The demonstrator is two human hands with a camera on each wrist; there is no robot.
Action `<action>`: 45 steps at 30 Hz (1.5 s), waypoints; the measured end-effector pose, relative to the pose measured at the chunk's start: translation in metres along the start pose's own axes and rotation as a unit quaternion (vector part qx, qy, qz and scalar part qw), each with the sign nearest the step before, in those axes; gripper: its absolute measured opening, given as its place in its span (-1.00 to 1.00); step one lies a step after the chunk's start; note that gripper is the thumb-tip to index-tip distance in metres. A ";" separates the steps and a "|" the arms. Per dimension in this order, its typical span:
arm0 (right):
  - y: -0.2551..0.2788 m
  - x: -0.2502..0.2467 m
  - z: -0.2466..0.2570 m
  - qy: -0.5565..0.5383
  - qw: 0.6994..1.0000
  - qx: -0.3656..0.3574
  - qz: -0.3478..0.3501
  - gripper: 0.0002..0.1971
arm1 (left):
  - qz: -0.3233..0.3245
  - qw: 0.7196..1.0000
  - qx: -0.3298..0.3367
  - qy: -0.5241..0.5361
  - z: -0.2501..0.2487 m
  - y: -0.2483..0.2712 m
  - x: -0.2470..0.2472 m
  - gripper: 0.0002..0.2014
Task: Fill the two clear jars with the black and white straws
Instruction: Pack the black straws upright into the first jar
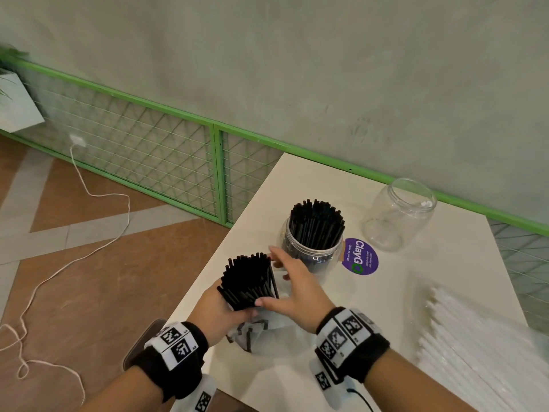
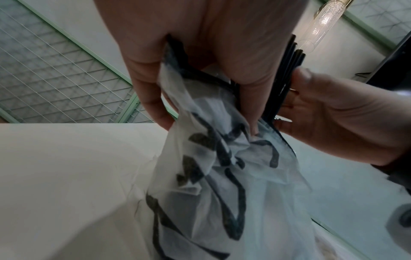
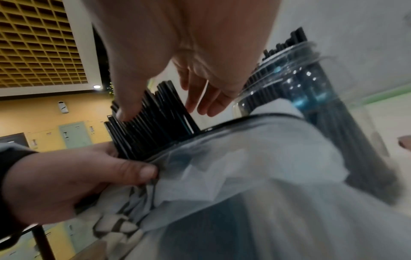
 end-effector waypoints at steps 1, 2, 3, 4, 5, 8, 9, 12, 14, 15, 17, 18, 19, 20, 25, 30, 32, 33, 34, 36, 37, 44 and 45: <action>-0.004 0.004 0.000 0.006 1.000 0.013 0.004 -0.14 | 0.002 1.000 0.003 0.009 -0.003 0.001 0.001 -0.42; -0.007 0.005 0.000 0.004 1.000 0.020 0.001 -0.22 | 0.007 1.000 0.011 0.015 -0.008 0.003 0.001 -0.40; -0.009 0.006 0.000 0.005 1.000 0.025 -0.004 -0.35 | 0.013 0.999 0.026 0.018 -0.014 0.005 0.001 -0.40; -0.010 0.006 0.001 0.012 1.000 0.025 -0.009 -0.50 | 0.024 0.999 0.039 0.021 -0.020 0.008 0.002 -0.40; -0.011 0.007 0.000 0.018 0.999 0.025 -0.014 -0.63 | 0.037 0.998 0.053 0.029 -0.026 0.010 0.002 -0.43; -0.011 0.007 -0.003 0.005 0.999 0.019 -0.026 -0.74 | 0.054 0.995 0.063 0.048 -0.031 0.013 0.002 -0.44; -0.011 0.007 -0.003 -0.005 0.999 0.020 -0.028 -0.76 | 0.045 0.996 0.056 0.056 -0.027 0.013 0.001 -0.39; -0.010 0.006 0.001 -0.063 0.997 0.019 -0.035 -0.86 | -0.018 0.995 0.012 0.098 -0.015 0.009 -0.005 -0.28; -0.010 0.003 -0.002 -0.113 0.992 0.022 -0.047 -0.91 | -0.048 0.993 -0.007 0.104 -0.015 0.007 -0.009 -0.41; -0.010 -0.001 -0.004 -0.130 0.989 0.028 -0.059 -0.92 | -0.053 0.993 -0.013 0.103 -0.017 0.007 -0.010 -0.50; -0.009 -0.009 -0.009 -0.151 0.984 0.041 -0.087 -0.93 | -0.054 0.994 -0.014 0.095 -0.019 0.007 -0.012 -0.62; -0.008 -0.013 -0.012 -0.159 0.981 0.050 -0.101 -0.92 | -0.054 0.994 -0.014 0.090 -0.020 0.007 -0.012 -0.64; -0.006 -0.017 -0.015 -0.170 0.977 0.062 -0.113 -0.93 | -0.054 0.995 -0.015 0.086 -0.021 0.008 -0.013 -0.65; -0.005 -0.022 -0.016 -0.181 0.973 0.069 -0.126 -0.93 | -0.055 0.995 -0.018 0.087 -0.021 0.008 -0.013 -0.64; 0.001 -0.062 0.002 -0.214 0.958 0.058 -0.182 -0.93 | -0.050 0.994 -0.036 0.090 -0.015 0.006 -0.012 -0.61; 0.003 -0.127 0.036 -0.273 0.931 0.012 -0.242 -0.89 | -0.051 0.994 -0.046 0.085 -0.014 0.006 -0.013 -0.62; 0.002 -0.153 0.048 -0.284 0.919 -0.017 -0.271 -0.85 | -0.054 0.993 -0.051 0.089 -0.013 0.006 -0.013 -0.58; 0.001 -0.165 0.054 -0.286 0.914 -0.033 -0.285 -0.81 | -0.055 0.993 -0.053 0.091 -0.013 0.006 -0.013 -0.57; 0.000 -0.177 0.059 -0.296 0.907 -0.044 -0.298 -0.78 | -0.056 0.993 -0.053 0.091 -0.014 0.006 -0.014 -0.58; -0.004 -0.197 0.064 -0.318 0.891 -0.060 -0.319 -0.77 | -0.056 0.993 -0.052 0.089 -0.015 0.006 -0.013 -0.59; -0.005 -0.205 0.066 -0.321 0.885 -0.068 -0.329 -0.79 | -0.057 0.993 -0.051 0.088 -0.016 0.006 -0.013 -0.60; -0.036 -0.201 0.028 -0.279 0.895 -0.027 -0.348 -0.88 | -0.053 0.993 -0.053 0.093 -0.017 0.008 -0.014 -0.65; -0.040 -0.194 0.018 -0.282 0.896 -0.010 -0.343 -0.87 | -0.053 0.993 -0.054 0.093 -0.016 0.008 -0.014 -0.65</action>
Point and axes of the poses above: each hand's wrist, its own y-axis away from the middle knuckle, its own x-axis out of the palm, z = x × y, the point moved 9 cm from there along -y, towards the middle knuckle
